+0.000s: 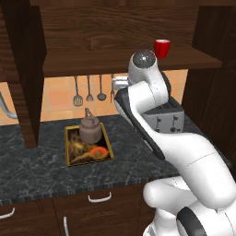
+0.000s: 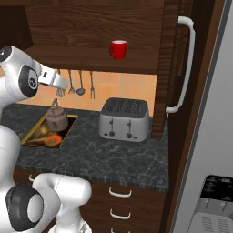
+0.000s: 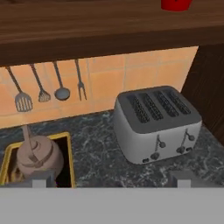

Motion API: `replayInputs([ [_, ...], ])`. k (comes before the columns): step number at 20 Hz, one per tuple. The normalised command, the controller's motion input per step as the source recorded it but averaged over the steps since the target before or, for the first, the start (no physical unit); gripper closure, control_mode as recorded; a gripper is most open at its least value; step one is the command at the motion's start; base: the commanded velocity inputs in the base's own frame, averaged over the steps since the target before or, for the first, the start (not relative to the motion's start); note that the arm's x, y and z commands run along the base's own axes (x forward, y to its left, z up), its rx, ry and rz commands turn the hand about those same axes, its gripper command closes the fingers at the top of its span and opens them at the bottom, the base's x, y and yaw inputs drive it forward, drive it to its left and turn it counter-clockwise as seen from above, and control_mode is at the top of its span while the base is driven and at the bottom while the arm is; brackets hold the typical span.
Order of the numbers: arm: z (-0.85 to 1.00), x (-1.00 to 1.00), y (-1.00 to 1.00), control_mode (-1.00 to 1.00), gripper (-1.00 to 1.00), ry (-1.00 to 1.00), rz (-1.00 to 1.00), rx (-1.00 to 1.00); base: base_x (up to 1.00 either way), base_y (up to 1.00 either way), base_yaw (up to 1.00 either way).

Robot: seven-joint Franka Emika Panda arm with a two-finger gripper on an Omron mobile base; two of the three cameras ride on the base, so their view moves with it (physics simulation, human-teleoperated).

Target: Pick the kettle from the counter and place it on the tray. Then pick the mug from the cabinet and place it on the tray. Then close the cabinet doors.

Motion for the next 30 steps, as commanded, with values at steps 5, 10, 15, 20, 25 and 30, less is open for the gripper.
replayInputs([
  [5,0.26,-0.03,-0.65,-1.00,-1.00,-0.05,-0.28,0.00,0.00,0.00,0.00],
  [10,0.00,0.01,-0.80,-1.00,-1.00,-0.12,-0.23,0.00,0.00,0.00,0.00],
  [15,0.18,0.09,-0.54,-1.00,-1.00,-0.12,-0.16,0.02,0.00,0.00,0.00],
  [20,0.38,0.15,-0.32,-1.00,-1.00,-0.06,-0.06,0.01,0.00,0.00,0.00],
  [25,0.13,0.43,-0.31,-1.00,-1.00,0.00,-0.03,0.00,0.00,0.00,0.00],
  [30,0.00,0.58,0.00,-1.00,-1.00,0.01,-0.03,0.00,0.00,0.00,0.00],
])
